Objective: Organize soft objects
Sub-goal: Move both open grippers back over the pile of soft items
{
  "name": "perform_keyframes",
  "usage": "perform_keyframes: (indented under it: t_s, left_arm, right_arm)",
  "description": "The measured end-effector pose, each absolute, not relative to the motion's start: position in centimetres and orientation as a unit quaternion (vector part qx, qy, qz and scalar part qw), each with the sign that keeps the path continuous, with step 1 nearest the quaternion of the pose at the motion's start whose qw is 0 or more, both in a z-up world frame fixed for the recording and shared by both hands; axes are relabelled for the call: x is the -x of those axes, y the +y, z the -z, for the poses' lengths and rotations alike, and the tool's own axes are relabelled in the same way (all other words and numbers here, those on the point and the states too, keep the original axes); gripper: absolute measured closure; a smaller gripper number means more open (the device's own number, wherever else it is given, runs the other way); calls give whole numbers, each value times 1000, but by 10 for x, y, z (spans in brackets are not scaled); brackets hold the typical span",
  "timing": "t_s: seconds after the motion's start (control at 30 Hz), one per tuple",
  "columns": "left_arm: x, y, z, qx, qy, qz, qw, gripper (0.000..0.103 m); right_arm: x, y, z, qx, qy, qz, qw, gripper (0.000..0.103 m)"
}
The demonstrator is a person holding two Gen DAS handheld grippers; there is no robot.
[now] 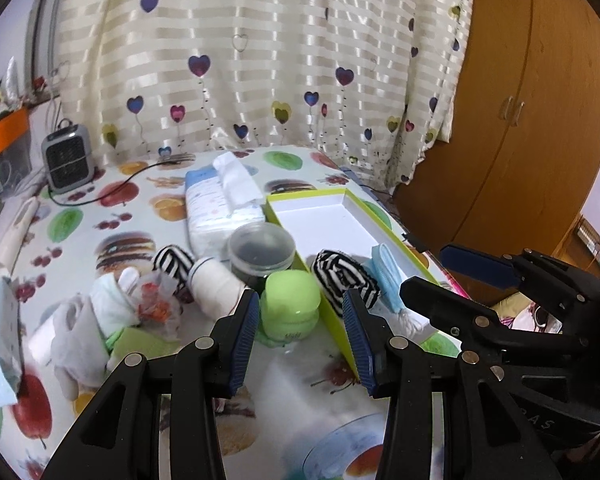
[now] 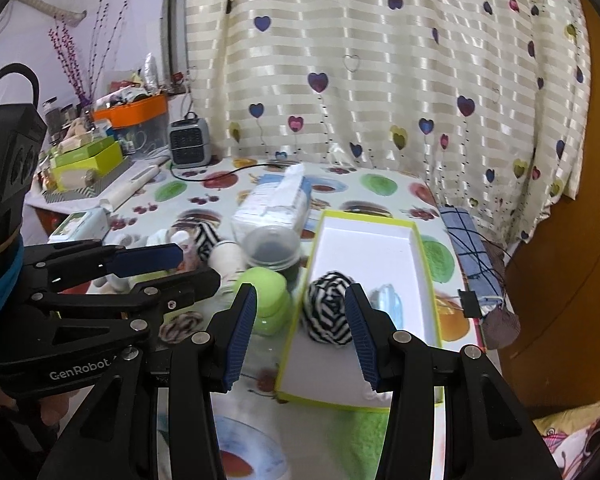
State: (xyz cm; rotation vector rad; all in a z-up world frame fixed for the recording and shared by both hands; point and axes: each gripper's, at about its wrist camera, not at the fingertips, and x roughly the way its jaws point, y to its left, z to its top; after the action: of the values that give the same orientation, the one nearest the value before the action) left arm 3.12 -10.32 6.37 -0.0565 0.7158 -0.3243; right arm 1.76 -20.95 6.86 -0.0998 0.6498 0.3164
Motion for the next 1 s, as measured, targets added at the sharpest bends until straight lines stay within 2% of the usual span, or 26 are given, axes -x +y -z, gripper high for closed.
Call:
perform_keyframes:
  t_s: [0.4, 1.0]
  left_arm:
    - [-21, -69, -50, 63, 354, 114, 926, 61]
    - [-16, -45, -40, 63, 355, 75, 930, 61]
  right_arm:
    - [-10, -188, -65, 48, 319, -191, 927, 56]
    - [-13, -162, -60, 53, 321, -235, 916, 56]
